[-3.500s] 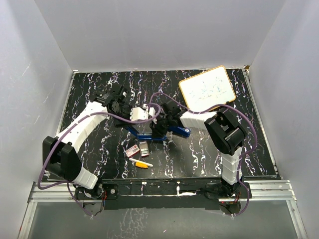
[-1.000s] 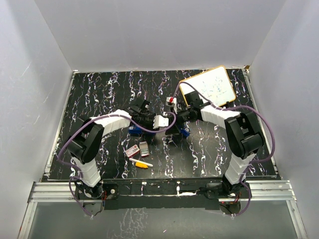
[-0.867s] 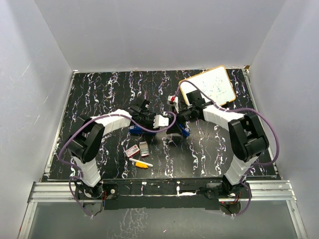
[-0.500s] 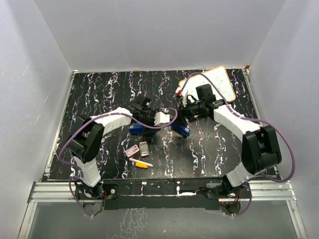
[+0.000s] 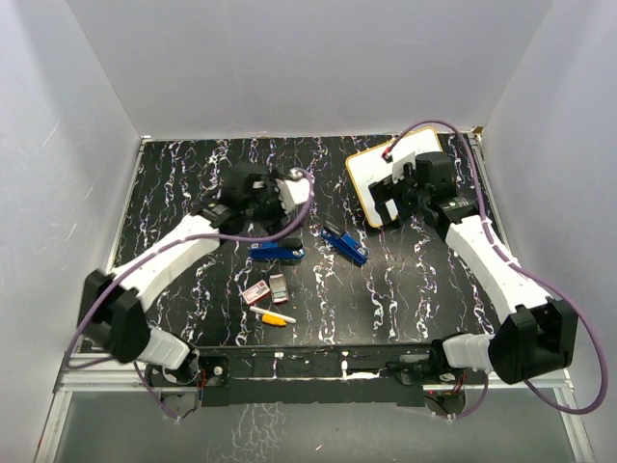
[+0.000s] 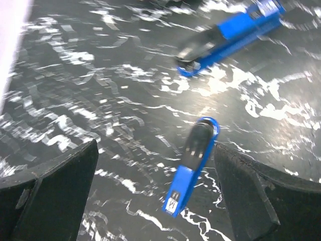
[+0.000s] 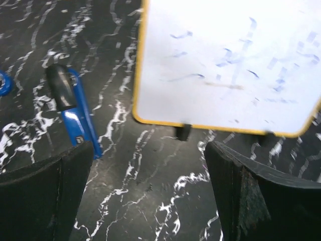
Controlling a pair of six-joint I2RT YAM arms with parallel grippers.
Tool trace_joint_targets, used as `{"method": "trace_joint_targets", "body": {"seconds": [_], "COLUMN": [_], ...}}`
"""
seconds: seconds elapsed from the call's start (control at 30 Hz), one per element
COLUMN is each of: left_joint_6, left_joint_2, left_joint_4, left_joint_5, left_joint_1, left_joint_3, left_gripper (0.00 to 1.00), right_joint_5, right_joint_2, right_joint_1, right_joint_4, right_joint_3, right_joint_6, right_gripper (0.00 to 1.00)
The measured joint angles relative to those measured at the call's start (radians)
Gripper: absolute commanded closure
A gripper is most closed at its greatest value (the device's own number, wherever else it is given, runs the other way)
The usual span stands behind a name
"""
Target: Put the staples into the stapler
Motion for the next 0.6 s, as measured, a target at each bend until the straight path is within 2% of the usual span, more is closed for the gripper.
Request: {"method": "trace_joint_targets", "body": {"seconds": [0.13,0.3,0.6], "left_joint_6": [-0.197,-0.410,-0.564], "left_joint_2": [-0.187,-0.315,-0.504], "left_joint_4": [0.092,0.157,0.145], "left_joint_5": [-0.143,-0.308,-0.411], "left_joint_1": [0.068,0.217,0.325], "left_joint_3": [-0.042,-0.076,-0.086], "left_gripper": [0.03,0.03,0.03], "right_joint_5": [0.105,0.118,0.124], "right_joint_2": [-0.051,-0.120,-0.167], "right_joint_1": [-0.031,-0.092,-0.099], "right_joint_4": [0.005,0.030,0.054], "right_joint_3": [0.000,0.003,0.013], "right_joint_6": [0.062,0.102,0.127], "right_gripper": [0.01,0.01,0.01]}}
